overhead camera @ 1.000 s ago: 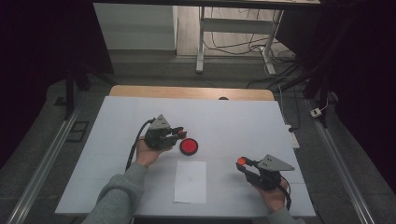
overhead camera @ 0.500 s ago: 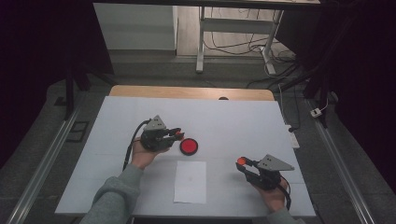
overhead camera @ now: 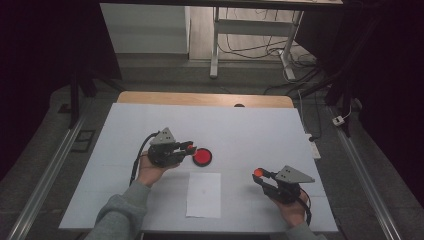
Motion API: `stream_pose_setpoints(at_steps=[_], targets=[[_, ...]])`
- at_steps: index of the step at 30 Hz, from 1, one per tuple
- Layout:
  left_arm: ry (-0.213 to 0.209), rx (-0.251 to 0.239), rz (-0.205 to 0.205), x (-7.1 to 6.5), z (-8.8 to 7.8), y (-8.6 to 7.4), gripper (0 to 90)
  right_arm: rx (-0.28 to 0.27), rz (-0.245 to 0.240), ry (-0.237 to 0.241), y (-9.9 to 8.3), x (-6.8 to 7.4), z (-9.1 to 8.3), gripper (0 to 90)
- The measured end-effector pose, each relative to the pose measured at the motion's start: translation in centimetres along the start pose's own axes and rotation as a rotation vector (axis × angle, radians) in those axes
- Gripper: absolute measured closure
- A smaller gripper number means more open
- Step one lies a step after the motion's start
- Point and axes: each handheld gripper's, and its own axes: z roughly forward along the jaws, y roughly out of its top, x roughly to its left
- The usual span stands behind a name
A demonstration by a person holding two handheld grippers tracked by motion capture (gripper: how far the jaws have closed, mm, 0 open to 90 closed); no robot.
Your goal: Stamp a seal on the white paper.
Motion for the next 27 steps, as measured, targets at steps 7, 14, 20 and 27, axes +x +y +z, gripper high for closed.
stream_pose_setpoints(at_steps=[7,14,20,27], targets=[[-0.023,-0.001,-0.002,-0.4,-0.3,-0.2,72.4,0.001,-0.001,0.001,0.0,0.0,0.0,64.7],[-0.04,-0.004,0.008,-1.0,-0.7,-0.4,72.4,0.001,-0.001,0.001,0.0,0.0,0.0,64.7],[-0.053,-0.011,0.013,-1.5,-1.2,-0.4,72.4,0.001,-0.001,0.002,0.0,0.1,0.1,64.7],[-0.068,0.002,0.019,-1.8,-1.3,-0.6,72.3,0.001,-0.001,0.002,0.0,0.1,0.1,64.7]])
